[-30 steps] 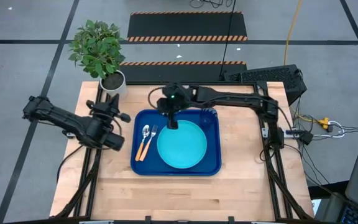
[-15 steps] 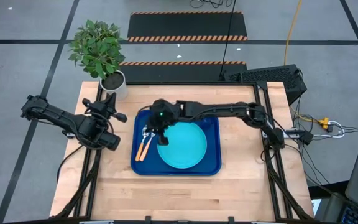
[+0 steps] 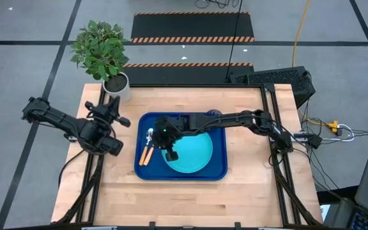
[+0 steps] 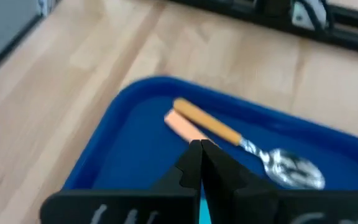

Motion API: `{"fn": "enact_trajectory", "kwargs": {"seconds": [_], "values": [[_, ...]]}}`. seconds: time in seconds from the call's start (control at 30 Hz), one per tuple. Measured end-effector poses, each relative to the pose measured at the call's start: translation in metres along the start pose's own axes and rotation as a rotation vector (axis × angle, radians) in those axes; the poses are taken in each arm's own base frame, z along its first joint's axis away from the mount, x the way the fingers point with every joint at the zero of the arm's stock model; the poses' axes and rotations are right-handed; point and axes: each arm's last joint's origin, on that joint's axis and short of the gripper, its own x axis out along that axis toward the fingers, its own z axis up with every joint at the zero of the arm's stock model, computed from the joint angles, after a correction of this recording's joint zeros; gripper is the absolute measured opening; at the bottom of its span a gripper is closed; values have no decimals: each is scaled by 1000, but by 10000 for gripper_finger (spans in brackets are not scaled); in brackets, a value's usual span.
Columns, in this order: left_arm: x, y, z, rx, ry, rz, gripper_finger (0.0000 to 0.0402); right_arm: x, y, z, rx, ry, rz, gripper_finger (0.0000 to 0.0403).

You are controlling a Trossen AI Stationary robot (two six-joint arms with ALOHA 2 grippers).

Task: Pick and place plate/cup/fork/spoon on tray
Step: Adjust the yellow fork on the blue serving tray

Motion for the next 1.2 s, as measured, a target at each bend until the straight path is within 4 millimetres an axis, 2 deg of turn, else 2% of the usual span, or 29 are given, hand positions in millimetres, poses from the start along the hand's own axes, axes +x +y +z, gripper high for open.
{"fn": "enact_trajectory", "kwargs": {"seconds": [0.17, 0.27, 0.4, 0.53, 0.6, 0.77, 0.87, 0.97, 1.07, 1.2], "values": [[-8, -5, 0, -1, -6, -63, 5, -3, 6, -6, -31, 123, -102, 0], [-12, -14, 1, 52, 61, -103, 4, -14, 7, -7, -43, 193, -179, 0], [-12, -38, 6, 150, 309, -265, 3, -50, 4, -5, -13, 295, -329, 0], [-6, -58, 11, 204, 402, -449, 3, -93, 6, -5, 111, 349, -360, 0], [-3, -62, 7, 255, 459, -493, 3, -113, 11, -9, 170, 360, -369, 0], [3, -69, -23, 562, 576, -517, 3, -154, 38, -38, 271, 355, -373, 0], [2, -78, -39, 680, 643, -624, 3, -175, 57, -63, 330, 289, -377, 0], [0, -91, -45, 650, 648, -768, 3, -194, 73, -86, 392, 159, -382, 0], [-1, -106, -41, 582, 534, -924, 3, -212, 86, -105, 448, 20, -375, 0], [-2, -109, -42, 582, 554, -1058, 2, -234, 105, -128, 496, -71, -340, 0]]}}
